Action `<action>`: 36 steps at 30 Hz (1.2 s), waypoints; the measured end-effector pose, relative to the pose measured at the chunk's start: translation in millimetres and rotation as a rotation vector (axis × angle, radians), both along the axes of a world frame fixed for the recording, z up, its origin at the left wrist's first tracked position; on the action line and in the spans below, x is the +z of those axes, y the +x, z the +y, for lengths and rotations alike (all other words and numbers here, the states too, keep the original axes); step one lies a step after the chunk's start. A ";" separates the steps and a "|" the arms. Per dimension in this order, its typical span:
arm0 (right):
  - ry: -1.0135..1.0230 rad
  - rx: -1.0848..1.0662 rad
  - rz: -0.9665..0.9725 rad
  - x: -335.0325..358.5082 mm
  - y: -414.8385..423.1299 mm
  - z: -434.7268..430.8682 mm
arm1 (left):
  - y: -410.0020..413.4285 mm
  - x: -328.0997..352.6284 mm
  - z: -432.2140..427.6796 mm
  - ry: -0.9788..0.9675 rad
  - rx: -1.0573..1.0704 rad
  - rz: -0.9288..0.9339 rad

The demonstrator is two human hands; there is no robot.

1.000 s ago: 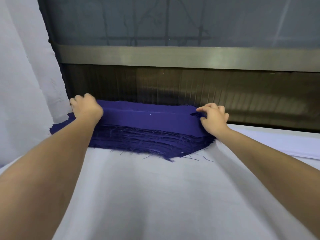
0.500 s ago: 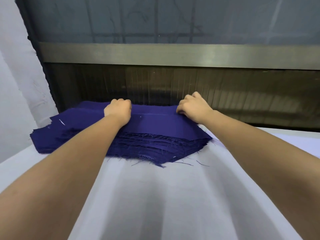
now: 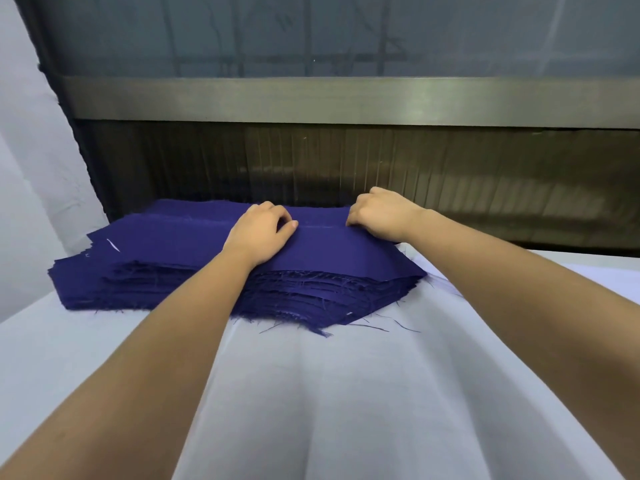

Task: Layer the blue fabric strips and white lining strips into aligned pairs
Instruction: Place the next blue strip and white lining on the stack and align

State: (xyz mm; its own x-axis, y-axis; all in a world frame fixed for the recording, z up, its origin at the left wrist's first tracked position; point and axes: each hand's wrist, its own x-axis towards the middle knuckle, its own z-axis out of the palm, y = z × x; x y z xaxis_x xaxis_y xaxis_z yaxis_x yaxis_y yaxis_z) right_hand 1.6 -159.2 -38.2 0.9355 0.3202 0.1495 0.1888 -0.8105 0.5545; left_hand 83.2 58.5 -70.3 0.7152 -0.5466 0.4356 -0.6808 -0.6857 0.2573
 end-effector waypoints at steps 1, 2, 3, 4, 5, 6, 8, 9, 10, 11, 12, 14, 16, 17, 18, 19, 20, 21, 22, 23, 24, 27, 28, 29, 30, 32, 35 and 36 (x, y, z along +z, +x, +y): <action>-0.021 0.018 -0.023 -0.9 1.4 1.9 | -0.2 -0.6 0.5 -0.015 -0.003 -0.011; -0.023 0.028 -0.041 -1.6 2.2 3.0 | -0.5 -1.3 0.8 -0.032 -0.007 -0.021; 0.001 0.029 -0.059 -1.5 2.6 3.2 | -0.8 -1.6 0.9 -0.045 -0.011 -0.029; 0.044 0.015 -0.078 -1.2 3.3 3.6 | -0.7 -1.8 1.3 -0.053 -0.014 -0.034; 0.101 -0.016 -0.098 -0.6 3.6 4.2 | -0.6 -2.1 1.3 -0.056 -0.017 -0.038; 0.170 -0.057 -0.120 0.2 4.0 5.5 | -0.2 -2.4 1.1 -0.057 -0.019 -0.041; 0.366 -0.156 -0.182 2.1 3.8 9.9 | 0.2 -3.0 0.6 -0.058 -0.023 -0.044; 0.472 -0.207 -0.215 3.7 3.8 12.7 | 0.5 -3.1 0.5 -0.059 -0.027 -0.048; 0.566 -0.255 -0.239 5.3 3.9 15.7 | 0.7 -3.3 0.6 -0.062 -0.033 -0.057; 0.640 -0.296 -0.252 7.5 4.6 18.4 | 0.8 -3.4 1.1 -0.066 -0.042 -0.068; 0.703 -0.333 -0.256 9.8 5.5 20.9 | 0.8 -3.6 1.6 -0.070 -0.052 -0.077; 0.809 -0.390 -0.256 14.9 7.4 24.9 | 0.7 -4.0 2.9 -0.074 -0.071 -0.082; 0.881 -0.423 -0.259 19.9 8.5 26.6 | 0.5 -4.4 3.2 -0.070 -0.084 -0.088; 0.909 -0.428 -0.255 22.1 8.8 26.0 | 0.4 -4.6 3.1 -0.067 -0.090 -0.094; 0.941 -0.423 -0.244 24.2 8.6 24.8 | 0.1 -4.7 2.9 -0.066 -0.095 -0.100; 0.977 -0.406 -0.227 26.0 8.5 23.4 | 0.1 -4.6 2.9 -0.065 -0.099 -0.108; 1.012 -0.376 -0.210 27.4 8.3 21.5 | 0.0 -4.4 3.0 -0.064 -0.103 -0.117; 1.038 -0.340 -0.200 28.0 8.4 19.6 | -0.2 -4.2 3.2 -0.065 -0.107 -0.128; 1.052 -0.307 -0.199 28.3 8.4 18.1 | -0.4 -4.2 3.3 -0.065 -0.111 -0.137; 1.059 -0.284 -0.205 28.1 8.7 17.1 | -0.5 -4.2 3.5 -0.065 -0.114 -0.146; 1.063 -0.270 -0.213 27.3 9.4 16.5 | -0.7 -4.2 3.6 -0.065 -0.117 -0.152; 1.055 -0.263 -0.246 24.4 13.8 17.4 | -1.9 -4.4 3.9 -0.061 -0.123 -0.159; 1.050 -0.262 -0.269 23.7 15.3 19.2 | -2.3 -4.3 3.9 -0.050 -0.123 -0.158; 1.051 -0.257 -0.294 23.0 16.9 21.8 | -2.5 -4.1 4.1 -0.035 -0.121 -0.155; 1.061 -0.248 -0.318 22.4 18.1 24.7 | -2.7 -3.9 4.1 -0.019 -0.121 -0.151; 1.098 -0.227 -0.350 21.4 19.6 31.5 | -2.8 -3.2 4.1 0.007 -0.123 -0.141; 1.228 -0.161 -0.380 18.4 19.7 40.7 | -1.0 -3.0 3.1 0.044 -0.107 -0.137; 1.276 -0.133 -0.397 17.2 18.7 42.3 | -0.2 -3.2 2.2 0.064 -0.092 -0.139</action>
